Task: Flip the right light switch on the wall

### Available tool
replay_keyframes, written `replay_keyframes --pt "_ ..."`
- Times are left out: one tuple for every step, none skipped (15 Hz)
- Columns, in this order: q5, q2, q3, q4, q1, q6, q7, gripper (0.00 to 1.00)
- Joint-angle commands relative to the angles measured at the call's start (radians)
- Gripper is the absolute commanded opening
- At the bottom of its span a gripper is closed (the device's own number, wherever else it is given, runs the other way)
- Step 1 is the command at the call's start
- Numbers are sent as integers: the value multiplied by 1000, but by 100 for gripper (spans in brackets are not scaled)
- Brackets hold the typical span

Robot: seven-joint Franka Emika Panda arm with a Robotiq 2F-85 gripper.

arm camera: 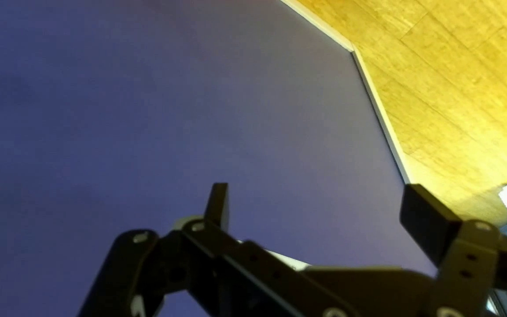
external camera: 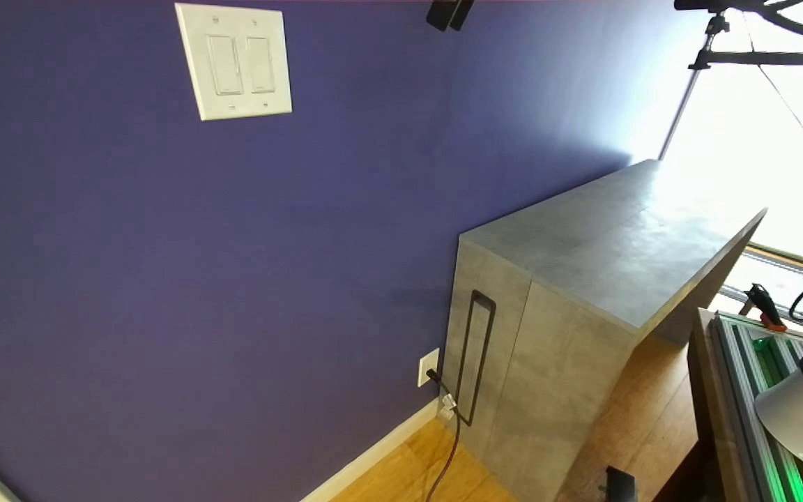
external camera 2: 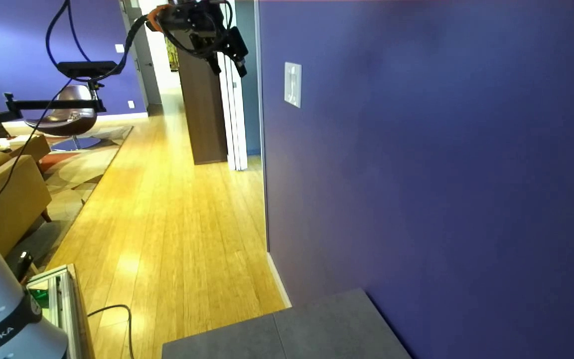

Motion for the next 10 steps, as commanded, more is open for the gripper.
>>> replay_keyframes --pt "117 -122 -55 -104 20 -33 -117 100" --pt "162 -135 -82 -114 36 -43 -174 100" --pt "92 -75 -27 -60 -5 -27 -91 100" --pt "118 -92 -44 -74 1 -35 -126 100" --pt "130 -103 -55 -84 4 -36 -145 100" --pt "135 -110 -60 -91 6 -36 -154 100" --pt "137 -111 -61 -93 8 -36 -156 100" --pt "138 -111 -61 -94 10 -36 -156 100" --pt "139 -111 -61 -94 12 -37 -156 100" --pt "139 -111 -61 -94 13 -37 -156 100"
